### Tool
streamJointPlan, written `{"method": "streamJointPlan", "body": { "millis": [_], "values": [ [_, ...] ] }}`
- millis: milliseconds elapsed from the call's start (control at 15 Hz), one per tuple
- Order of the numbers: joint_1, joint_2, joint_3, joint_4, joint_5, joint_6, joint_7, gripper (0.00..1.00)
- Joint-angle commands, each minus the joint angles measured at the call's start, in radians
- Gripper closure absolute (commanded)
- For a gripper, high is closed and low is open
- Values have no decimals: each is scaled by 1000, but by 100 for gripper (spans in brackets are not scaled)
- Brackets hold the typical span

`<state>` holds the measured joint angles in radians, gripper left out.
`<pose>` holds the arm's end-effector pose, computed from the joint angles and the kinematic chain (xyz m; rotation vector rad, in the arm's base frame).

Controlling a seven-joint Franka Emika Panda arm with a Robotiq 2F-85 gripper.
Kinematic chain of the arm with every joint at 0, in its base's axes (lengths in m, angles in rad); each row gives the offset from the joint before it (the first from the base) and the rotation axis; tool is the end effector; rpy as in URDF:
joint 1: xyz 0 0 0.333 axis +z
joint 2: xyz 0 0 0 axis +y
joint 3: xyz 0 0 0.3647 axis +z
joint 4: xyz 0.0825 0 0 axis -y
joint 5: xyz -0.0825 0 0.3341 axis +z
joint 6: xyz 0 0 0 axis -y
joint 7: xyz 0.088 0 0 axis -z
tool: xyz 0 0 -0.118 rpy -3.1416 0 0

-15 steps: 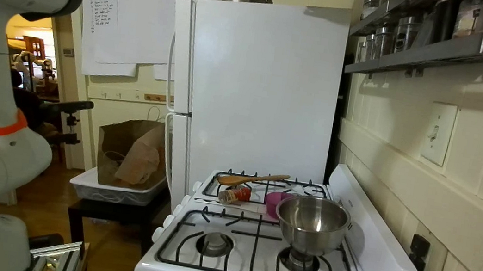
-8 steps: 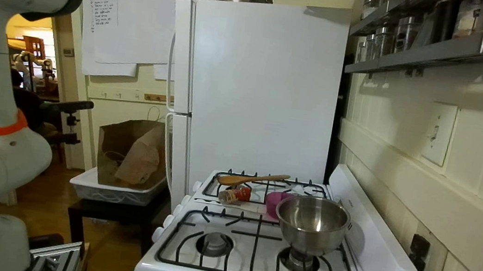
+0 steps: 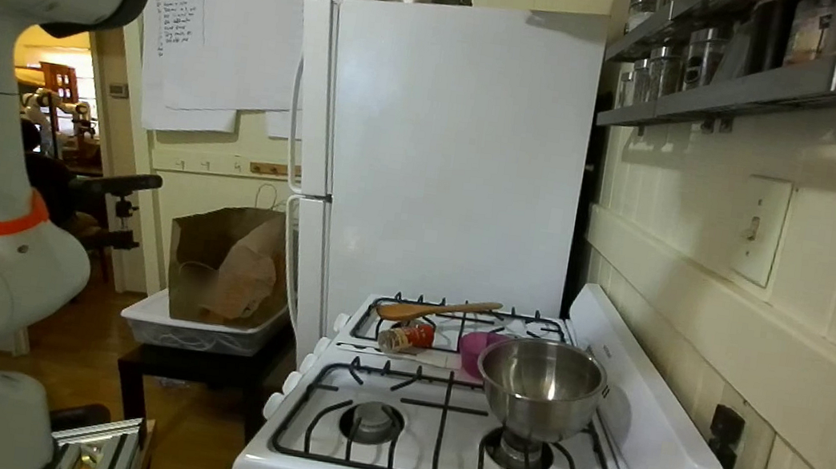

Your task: Pick up one jar from the topmost shelf and shake it over the silver bowl on the right then place it back on the shelf.

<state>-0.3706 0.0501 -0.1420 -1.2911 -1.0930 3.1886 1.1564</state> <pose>0.4854 -0.1731 0.9169 1.6889 -0.4432 2.2008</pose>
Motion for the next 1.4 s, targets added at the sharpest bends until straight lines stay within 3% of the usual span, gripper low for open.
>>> {"method": "streamJointPlan", "body": {
  "millis": [0, 467, 933, 1000, 1133, 1333],
  "values": [
    [3, 57, -19, 98, -69, 44, 106, 77],
    [14, 90, -32, 131, -127, 31, 146, 77],
    [26, 27, -1, 10, -98, -18, 92, 77],
    [27, 14, 6, -12, -91, -28, 83, 27],
    [29, -14, 24, -50, -69, -44, 56, 19],
    [36, -48, 53, -82, -33, -83, 9, 0]
  ]
}}
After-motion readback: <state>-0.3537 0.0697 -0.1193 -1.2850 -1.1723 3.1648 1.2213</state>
